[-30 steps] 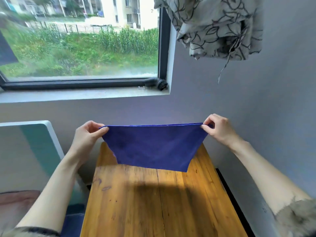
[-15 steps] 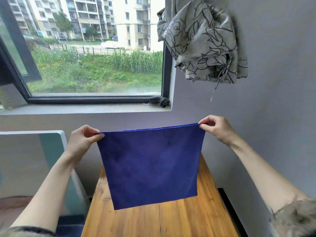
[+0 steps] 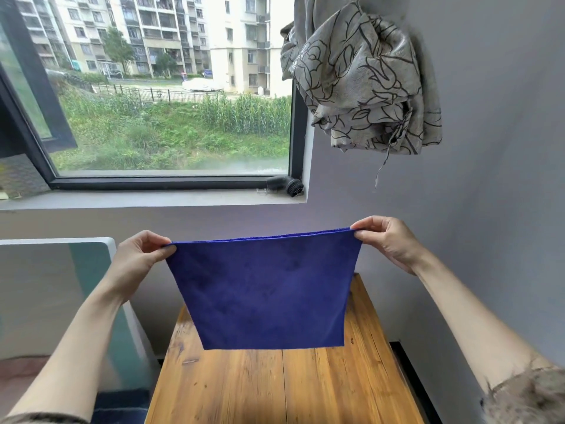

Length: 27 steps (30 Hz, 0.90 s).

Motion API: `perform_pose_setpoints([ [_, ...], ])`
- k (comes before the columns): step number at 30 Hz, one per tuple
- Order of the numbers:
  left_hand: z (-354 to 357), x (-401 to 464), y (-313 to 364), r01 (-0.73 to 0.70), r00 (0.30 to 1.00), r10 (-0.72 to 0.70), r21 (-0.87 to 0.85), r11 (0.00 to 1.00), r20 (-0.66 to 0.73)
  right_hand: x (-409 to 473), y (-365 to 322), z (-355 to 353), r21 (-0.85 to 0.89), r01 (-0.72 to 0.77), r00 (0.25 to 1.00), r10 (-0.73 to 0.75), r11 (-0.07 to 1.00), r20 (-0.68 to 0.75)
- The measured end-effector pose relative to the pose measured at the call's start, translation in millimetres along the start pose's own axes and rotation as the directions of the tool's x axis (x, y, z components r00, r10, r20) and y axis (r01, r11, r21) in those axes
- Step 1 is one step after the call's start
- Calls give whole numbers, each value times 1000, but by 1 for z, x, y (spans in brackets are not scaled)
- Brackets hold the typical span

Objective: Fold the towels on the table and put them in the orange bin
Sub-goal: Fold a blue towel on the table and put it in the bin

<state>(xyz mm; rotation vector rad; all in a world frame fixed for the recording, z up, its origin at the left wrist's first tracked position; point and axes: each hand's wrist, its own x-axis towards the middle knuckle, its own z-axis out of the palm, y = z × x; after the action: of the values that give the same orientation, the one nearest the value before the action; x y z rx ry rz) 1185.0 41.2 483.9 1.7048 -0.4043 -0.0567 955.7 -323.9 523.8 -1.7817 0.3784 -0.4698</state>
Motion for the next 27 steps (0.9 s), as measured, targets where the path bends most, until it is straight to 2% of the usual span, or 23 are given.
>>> perform_pose_setpoints([
  [3, 1, 1, 1, -22, 999, 21, 31, 999, 33, 2, 2, -4, 16, -8, 1000, 8, 1000, 8],
  [10, 10, 8, -3, -92, 989, 60, 235, 968, 136, 16, 13, -3, -107, -44, 998, 40, 993, -41],
  [13, 15, 15, -16, -68, 988, 16, 337, 939, 155, 24, 27, 5, -151, -84, 995, 73, 985, -73],
  [19, 34, 30, -61, 21, 979, -121, 505, 863, 166, 49, 78, 30, -357, -189, 980, 155, 915, -122],
  [23, 49, 40, -78, 43, 988, -112, 513, 857, 104, 72, 104, 40, -373, -244, 964, 182, 895, -195],
  [27, 59, 58, -72, 29, 998, -47, 422, 906, 33, 97, 102, 43, -375, -190, 952, 76, 908, -297],
])
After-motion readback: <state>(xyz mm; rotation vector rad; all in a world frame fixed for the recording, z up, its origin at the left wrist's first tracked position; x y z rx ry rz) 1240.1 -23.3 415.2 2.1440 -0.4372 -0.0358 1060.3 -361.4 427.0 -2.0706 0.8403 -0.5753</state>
